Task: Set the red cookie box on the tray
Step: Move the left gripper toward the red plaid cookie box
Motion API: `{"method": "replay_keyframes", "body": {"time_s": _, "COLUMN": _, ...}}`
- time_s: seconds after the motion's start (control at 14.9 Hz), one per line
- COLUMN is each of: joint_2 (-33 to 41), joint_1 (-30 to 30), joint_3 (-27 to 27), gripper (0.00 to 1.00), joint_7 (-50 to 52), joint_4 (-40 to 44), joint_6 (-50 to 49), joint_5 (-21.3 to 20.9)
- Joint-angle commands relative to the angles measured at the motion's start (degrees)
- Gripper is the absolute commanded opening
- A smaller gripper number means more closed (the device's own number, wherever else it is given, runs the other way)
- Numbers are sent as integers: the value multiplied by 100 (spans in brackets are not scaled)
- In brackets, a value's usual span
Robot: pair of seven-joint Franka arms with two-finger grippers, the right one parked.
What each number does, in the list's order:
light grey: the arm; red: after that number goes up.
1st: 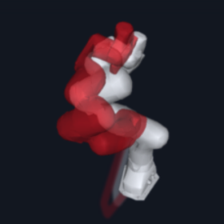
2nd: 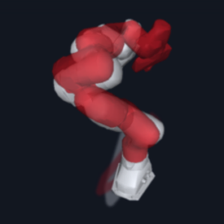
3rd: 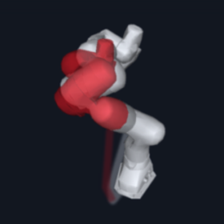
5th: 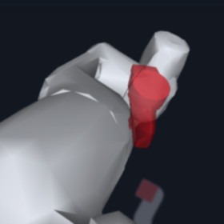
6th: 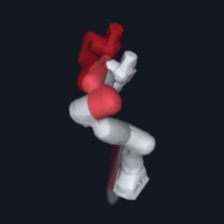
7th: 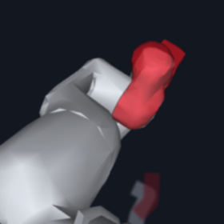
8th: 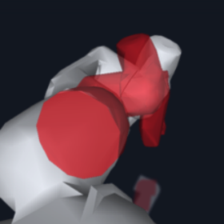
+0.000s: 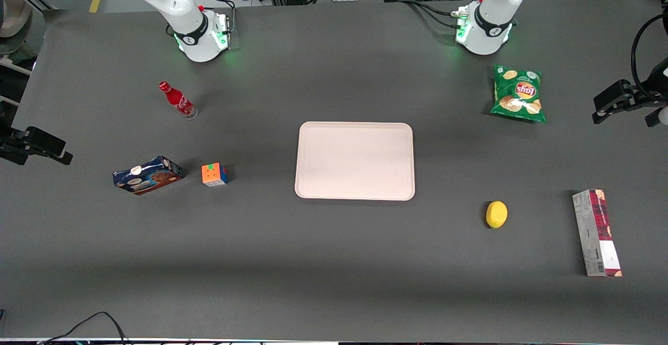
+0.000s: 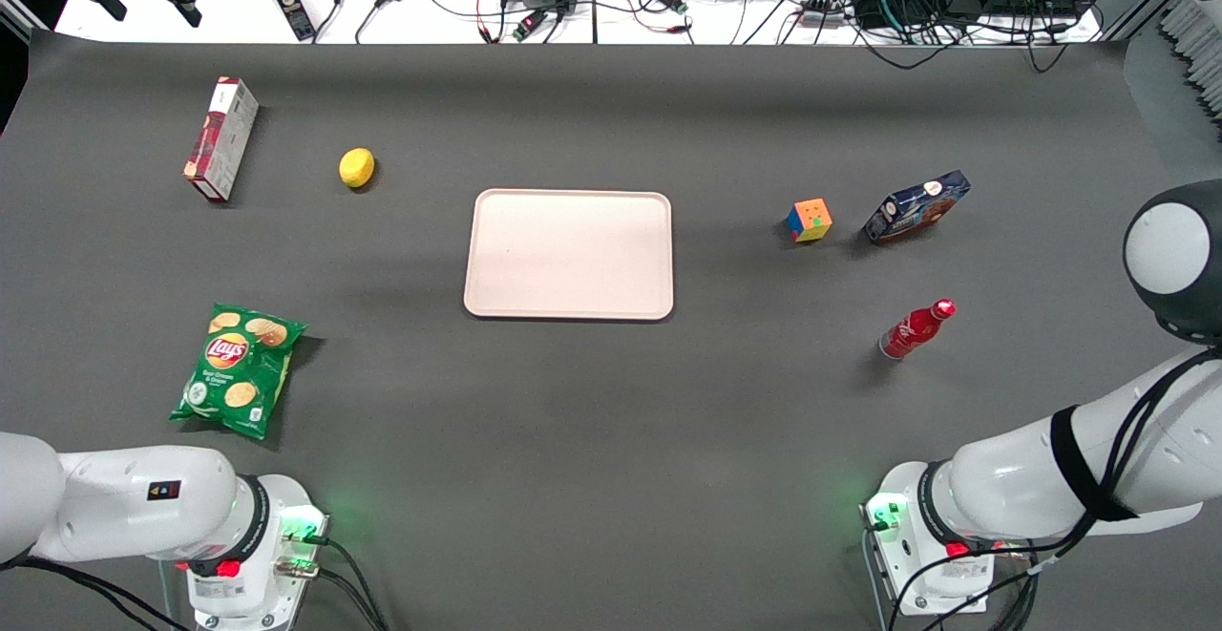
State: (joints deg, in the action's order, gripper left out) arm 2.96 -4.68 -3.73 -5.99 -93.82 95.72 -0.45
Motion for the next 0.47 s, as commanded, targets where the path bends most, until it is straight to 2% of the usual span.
{"method": "replay_keyframes", "body": {"time_s": 0.0, "joint_2": -41, "joint_1": 55, "joint_3": 65, "gripper": 100, "joint_7": -104, "joint_4": 110, "joint_6": -10, "joint_5": 54}}
{"method": "replay_keyframes", "body": {"time_s": 0.4, "joint_2": -146, "joint_1": 47, "joint_3": 82, "gripper": 100, "joint_7": -95, "joint_4": 75, "joint_6": -1, "joint_5": 28}}
